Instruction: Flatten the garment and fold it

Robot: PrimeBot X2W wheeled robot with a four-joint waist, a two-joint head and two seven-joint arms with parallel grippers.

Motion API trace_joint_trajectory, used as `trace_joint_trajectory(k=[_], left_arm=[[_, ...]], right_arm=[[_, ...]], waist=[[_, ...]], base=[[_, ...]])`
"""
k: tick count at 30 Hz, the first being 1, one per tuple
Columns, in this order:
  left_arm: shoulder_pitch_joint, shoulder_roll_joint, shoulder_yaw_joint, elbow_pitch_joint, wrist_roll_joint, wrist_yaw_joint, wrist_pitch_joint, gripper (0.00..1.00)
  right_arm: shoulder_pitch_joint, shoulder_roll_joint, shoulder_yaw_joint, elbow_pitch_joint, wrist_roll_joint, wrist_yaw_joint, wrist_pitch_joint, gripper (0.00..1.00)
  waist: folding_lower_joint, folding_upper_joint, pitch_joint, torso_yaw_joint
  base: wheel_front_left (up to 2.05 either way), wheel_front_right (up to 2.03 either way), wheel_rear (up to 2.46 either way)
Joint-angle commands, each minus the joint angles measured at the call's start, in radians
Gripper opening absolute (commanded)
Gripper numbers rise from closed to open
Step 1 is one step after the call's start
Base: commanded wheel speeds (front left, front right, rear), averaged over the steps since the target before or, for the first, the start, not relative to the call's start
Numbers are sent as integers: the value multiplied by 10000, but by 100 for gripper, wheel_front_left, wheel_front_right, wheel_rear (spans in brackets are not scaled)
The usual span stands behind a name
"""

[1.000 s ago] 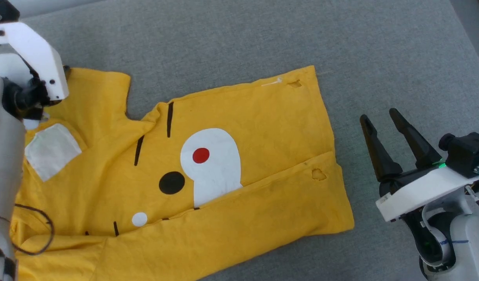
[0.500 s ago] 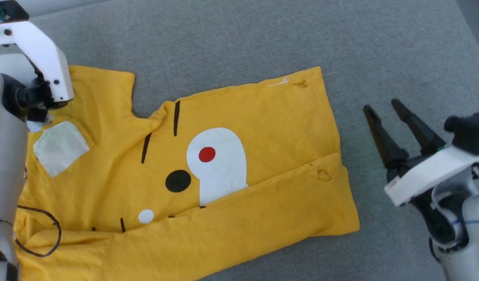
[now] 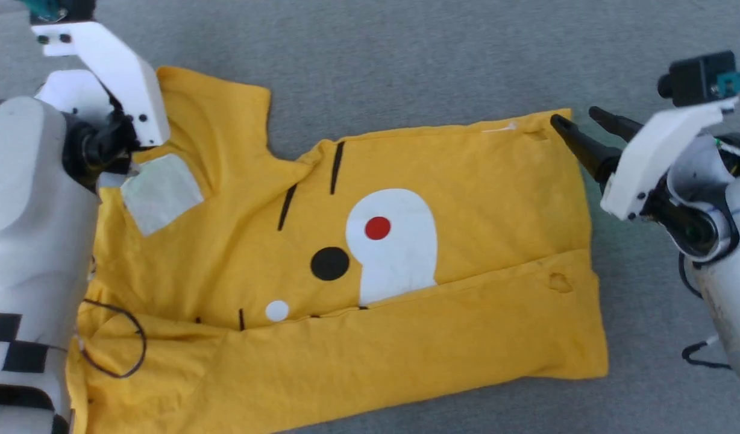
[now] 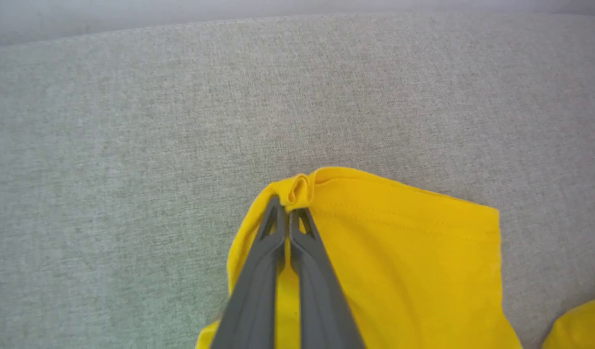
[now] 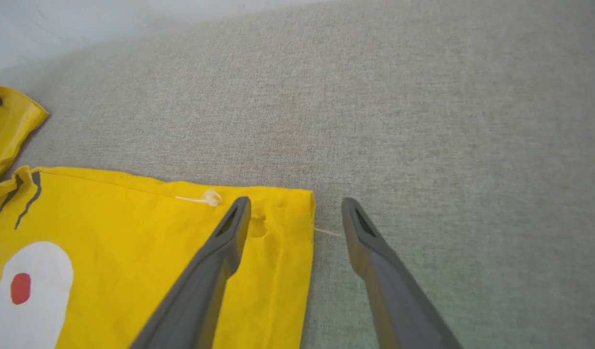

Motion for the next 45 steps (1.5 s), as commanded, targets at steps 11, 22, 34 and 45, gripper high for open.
trace_joint_trajectory(k=[11, 22, 34, 45], left_arm=[[211, -342, -93, -401, -298, -344, -419, 0], [1149, 2, 498, -628, -488, -379, -2227, 0], [5837, 103, 2047, -3448, -1690, 369, -4046, 0], [9915, -296, 2267, -6445, -1850, 1571, -4313, 0]], right_arm=[[-1070, -427, 2590, 1441, 1517, -7, 2445, 0], [-1250, -1077, 2509, 1401, 1750, -7, 768, 0], [961, -1461, 2897, 1025, 1958, -7, -1089, 0], [3070, -1857, 2410, 732, 1962, -7, -2068, 24]], waist=[[-3, -1, 245, 878], [-3, -1, -1095, 1035], [-3, -1, -2717, 1425], [-3, -1, -3323, 1815]], base=[[0, 0, 0], [0, 0, 0], [0, 0, 0], [0, 0, 0]])
